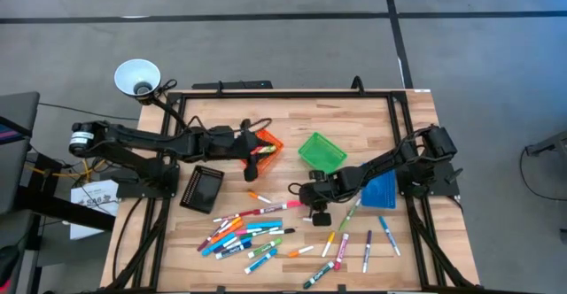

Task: Pick & Place Markers
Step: Put the pink highlighter pen into the orange bin

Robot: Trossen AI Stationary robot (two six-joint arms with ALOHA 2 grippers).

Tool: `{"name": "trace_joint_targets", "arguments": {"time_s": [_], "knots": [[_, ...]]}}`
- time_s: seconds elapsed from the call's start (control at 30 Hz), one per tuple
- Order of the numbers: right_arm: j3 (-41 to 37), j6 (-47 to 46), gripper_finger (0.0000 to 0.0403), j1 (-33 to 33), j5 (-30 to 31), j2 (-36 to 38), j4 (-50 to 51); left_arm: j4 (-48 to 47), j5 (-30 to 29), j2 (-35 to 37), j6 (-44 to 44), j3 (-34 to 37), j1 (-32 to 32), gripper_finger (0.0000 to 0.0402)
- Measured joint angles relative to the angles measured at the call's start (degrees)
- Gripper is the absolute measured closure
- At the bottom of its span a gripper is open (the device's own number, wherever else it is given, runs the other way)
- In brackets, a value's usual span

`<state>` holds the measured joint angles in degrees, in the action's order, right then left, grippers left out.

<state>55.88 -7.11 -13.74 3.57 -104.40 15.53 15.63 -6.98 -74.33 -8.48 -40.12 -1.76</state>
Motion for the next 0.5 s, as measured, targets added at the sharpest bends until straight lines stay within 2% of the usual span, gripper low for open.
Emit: {"name": "trace_joint_targets", "arguments": {"time_s": [0.17,0.33,0.4,0.5], "knots": [[0.54,0.07,0.0341,0.97,3.10,0.04,-0.82,4.50,3.86,-5.23,-3.32,0.00,0.02,0.0276],[1.80,0.07,0.0312,1.51,7.66,0.07,-0.88,8.43,4.04,-9.28,-6.26,0.02,0.01,0.0262],[2.30,0.02,0.0316,1.56,11.06,0.09,-0.77,8.35,4.04,-9.38,-6.28,0.02,0.01,0.0261],[3.27,0.03,0.0336,1.64,12.53,0.15,-0.75,8.40,4.04,-9.39,-6.10,0.02,0.02,0.0269]]}}
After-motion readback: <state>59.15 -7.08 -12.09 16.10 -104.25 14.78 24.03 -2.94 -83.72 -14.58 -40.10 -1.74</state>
